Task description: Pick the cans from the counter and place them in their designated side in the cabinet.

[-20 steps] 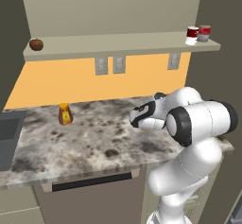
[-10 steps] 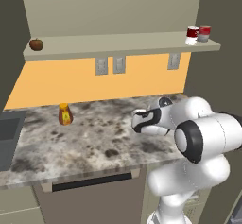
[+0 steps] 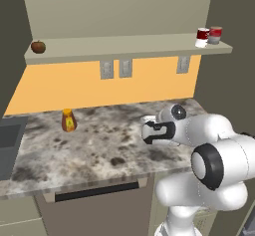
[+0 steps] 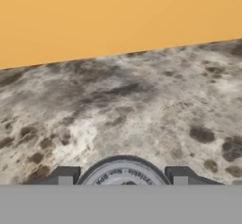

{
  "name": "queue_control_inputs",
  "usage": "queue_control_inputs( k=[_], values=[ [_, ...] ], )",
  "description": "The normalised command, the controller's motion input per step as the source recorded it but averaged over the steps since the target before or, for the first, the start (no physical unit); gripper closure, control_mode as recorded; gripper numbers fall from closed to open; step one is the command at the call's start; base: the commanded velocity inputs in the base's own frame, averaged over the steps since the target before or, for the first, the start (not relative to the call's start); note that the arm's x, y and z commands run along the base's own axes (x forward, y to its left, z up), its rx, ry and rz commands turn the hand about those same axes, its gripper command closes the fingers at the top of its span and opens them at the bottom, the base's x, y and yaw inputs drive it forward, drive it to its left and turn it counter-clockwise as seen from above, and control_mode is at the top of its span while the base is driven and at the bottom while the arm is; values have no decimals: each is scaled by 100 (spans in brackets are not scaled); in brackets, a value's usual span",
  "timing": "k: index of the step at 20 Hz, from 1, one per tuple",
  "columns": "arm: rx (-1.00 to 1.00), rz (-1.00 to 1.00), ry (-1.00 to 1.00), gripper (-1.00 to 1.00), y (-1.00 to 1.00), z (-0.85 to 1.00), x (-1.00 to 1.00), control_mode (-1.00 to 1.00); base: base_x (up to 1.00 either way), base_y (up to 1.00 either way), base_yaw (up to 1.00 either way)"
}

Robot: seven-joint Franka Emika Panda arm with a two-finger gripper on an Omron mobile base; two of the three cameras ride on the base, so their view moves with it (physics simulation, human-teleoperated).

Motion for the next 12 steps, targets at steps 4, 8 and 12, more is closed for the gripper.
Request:
queue_control_inputs(
  k=[4, 8, 12],
  values=[
    [0, -1, -2, 100, 0, 23, -13, -100, 0, 0, 0],
    [0, -2, 0, 100, 0, 24, -10, -100, 0, 0, 0],
    [0, -2, 0, 100, -2, 25, -10, -100, 0, 0, 0]
  ],
)
